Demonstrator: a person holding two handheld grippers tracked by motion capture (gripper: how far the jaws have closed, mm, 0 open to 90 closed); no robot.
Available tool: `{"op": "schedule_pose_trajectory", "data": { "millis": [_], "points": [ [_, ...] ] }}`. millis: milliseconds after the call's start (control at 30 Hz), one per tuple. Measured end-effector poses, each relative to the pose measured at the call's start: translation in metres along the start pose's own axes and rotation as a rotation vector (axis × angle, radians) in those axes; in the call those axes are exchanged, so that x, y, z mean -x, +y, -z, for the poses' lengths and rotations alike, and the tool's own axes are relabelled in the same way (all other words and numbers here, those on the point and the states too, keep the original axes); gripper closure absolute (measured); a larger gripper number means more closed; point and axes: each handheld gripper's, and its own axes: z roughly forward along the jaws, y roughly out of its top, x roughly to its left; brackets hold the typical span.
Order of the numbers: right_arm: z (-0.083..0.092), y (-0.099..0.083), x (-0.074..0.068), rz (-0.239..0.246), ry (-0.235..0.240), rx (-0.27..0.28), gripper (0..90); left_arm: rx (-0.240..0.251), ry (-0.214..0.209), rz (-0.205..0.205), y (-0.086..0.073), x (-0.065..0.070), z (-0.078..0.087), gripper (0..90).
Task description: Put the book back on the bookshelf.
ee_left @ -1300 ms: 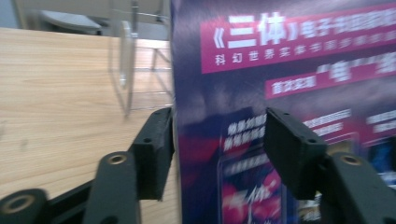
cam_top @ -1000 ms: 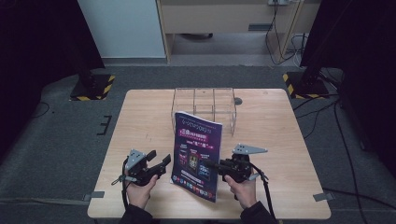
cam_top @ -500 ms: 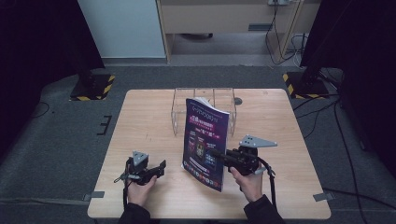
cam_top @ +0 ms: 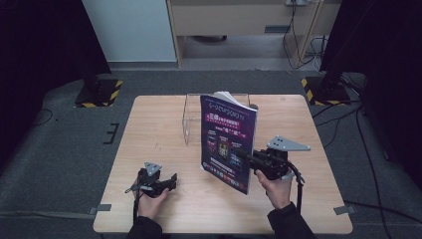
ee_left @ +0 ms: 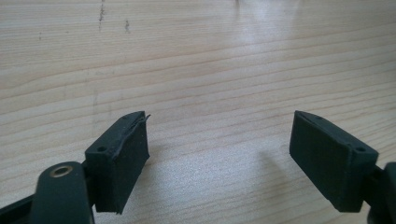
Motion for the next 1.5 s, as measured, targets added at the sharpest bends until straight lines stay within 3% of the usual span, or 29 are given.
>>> {"op": "schedule_pose_trajectory", "data": {
  "millis": [567, 1500],
  "points": [
    [0.027, 0.018, 0.019, 0.009, -0.094, 0.052, 82.9, -0.034, 0.038, -0.045, -0.001, 0.004, -0.006, 14.4],
    [0.026, 0.046, 0.043, 0.021, -0.225, 0.093, 82.8, -0.044, 0.028, -0.053, -0.001, 0.004, -0.008, 9.7]
  ]
}}
